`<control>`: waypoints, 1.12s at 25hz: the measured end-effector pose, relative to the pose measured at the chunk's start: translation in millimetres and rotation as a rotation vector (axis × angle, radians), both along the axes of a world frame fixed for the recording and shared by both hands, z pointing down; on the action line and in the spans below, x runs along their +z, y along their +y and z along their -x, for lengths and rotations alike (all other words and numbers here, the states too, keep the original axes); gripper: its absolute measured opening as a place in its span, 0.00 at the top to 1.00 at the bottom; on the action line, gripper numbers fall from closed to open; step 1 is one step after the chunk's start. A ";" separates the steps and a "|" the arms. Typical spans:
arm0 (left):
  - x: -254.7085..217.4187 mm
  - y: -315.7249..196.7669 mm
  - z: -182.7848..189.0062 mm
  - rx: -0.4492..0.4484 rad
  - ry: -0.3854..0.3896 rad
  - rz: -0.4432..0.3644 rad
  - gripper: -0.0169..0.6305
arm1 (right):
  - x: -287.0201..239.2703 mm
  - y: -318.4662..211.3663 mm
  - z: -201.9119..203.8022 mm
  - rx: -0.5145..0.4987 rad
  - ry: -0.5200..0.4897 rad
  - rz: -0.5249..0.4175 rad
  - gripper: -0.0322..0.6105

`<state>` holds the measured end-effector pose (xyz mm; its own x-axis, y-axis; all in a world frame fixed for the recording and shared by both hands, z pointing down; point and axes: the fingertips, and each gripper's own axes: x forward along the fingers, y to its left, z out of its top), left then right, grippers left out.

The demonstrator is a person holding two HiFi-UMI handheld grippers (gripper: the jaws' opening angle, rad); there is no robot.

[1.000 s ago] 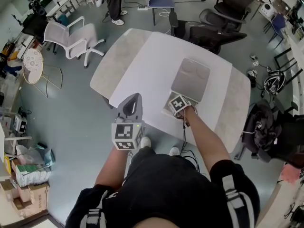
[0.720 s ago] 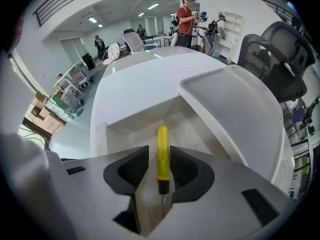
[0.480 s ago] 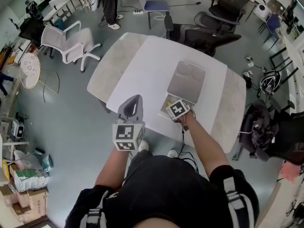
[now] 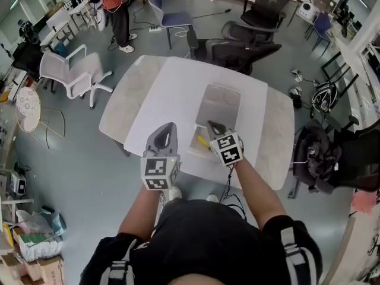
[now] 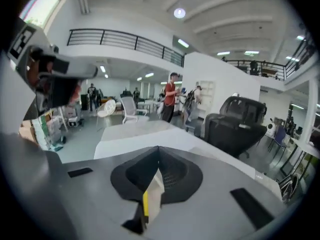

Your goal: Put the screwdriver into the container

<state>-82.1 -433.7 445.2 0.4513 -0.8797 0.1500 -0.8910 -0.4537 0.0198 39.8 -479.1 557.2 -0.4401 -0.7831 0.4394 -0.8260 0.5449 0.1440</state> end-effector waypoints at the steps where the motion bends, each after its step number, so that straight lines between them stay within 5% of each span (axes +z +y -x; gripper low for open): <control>1: -2.0 -1.5 -2.3 0.005 0.002 -0.004 0.96 | -17.9 0.8 -4.2 0.017 -0.035 -0.055 0.93; 15: -14.3 -13.0 -20.0 0.027 0.024 -0.049 0.96 | -169.0 56.4 -85.0 0.279 -0.276 -0.503 0.93; 28: -20.3 -12.6 -33.5 0.056 0.018 -0.063 0.96 | -178.7 68.0 -93.7 0.306 -0.323 -0.510 0.93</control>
<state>-48.6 -446.3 424.9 0.5021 -0.8605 0.0865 -0.8639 -0.5036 0.0053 133.5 -411.1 378.5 -0.2130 -0.9677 -0.1349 -0.9770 0.2092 0.0418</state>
